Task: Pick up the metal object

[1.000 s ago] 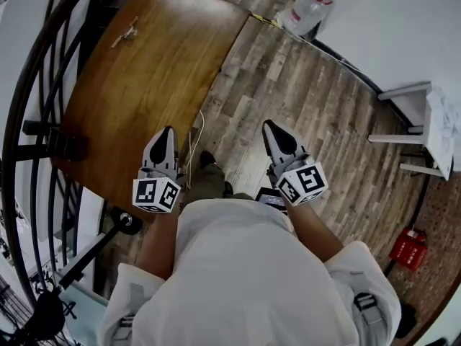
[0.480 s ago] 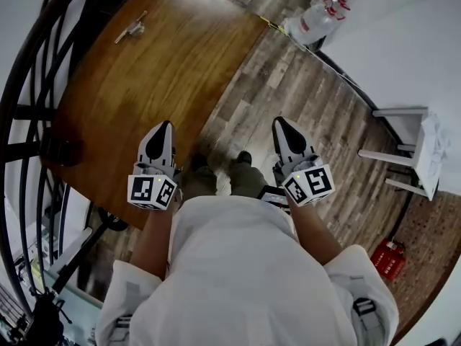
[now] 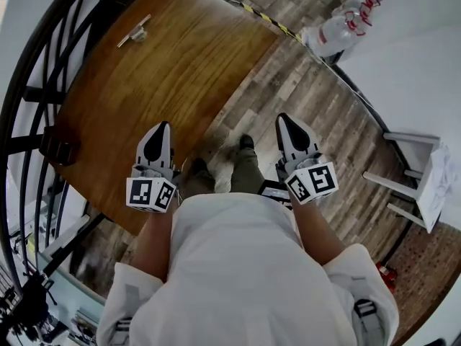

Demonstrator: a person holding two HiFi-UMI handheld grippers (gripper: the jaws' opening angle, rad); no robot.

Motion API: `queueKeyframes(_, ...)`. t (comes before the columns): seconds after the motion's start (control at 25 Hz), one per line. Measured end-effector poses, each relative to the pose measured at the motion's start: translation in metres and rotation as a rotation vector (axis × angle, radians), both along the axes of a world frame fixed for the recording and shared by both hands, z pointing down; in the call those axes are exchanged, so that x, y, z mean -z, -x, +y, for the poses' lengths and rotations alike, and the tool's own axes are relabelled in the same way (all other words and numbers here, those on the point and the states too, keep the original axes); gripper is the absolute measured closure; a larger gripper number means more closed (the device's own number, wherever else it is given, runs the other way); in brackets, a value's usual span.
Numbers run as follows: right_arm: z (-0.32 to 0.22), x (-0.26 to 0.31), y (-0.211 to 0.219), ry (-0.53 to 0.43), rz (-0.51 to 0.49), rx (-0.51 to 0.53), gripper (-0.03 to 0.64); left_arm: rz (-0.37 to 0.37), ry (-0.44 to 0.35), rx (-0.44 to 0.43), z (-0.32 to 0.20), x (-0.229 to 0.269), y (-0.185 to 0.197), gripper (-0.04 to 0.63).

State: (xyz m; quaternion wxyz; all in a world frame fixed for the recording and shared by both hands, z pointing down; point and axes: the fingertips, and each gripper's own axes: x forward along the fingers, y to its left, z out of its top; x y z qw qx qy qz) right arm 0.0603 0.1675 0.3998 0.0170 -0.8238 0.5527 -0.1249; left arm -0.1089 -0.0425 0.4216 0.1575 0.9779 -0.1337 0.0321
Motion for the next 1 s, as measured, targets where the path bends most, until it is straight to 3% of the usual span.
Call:
queueKeyframes(0.44,0.003,0.015,-0.123,-0.082,-0.019,0.141,0.592,-0.036,-0.061,0.157,0.025,0.034,-0.084,0.582)
queueKeyframes(0.72,-0.009,-0.001,-0.147,-0.079,-0.066,0.249,0.592,-0.079,-0.07,0.283,0.026,0.032,-0.086,0.582)
queueKeyframes(1.0,-0.061,-0.027,-0.141,-0.039,-0.095,0.329,0.592,-0.091,-0.031,0.356,-0.009,0.003,-0.074,0.581)
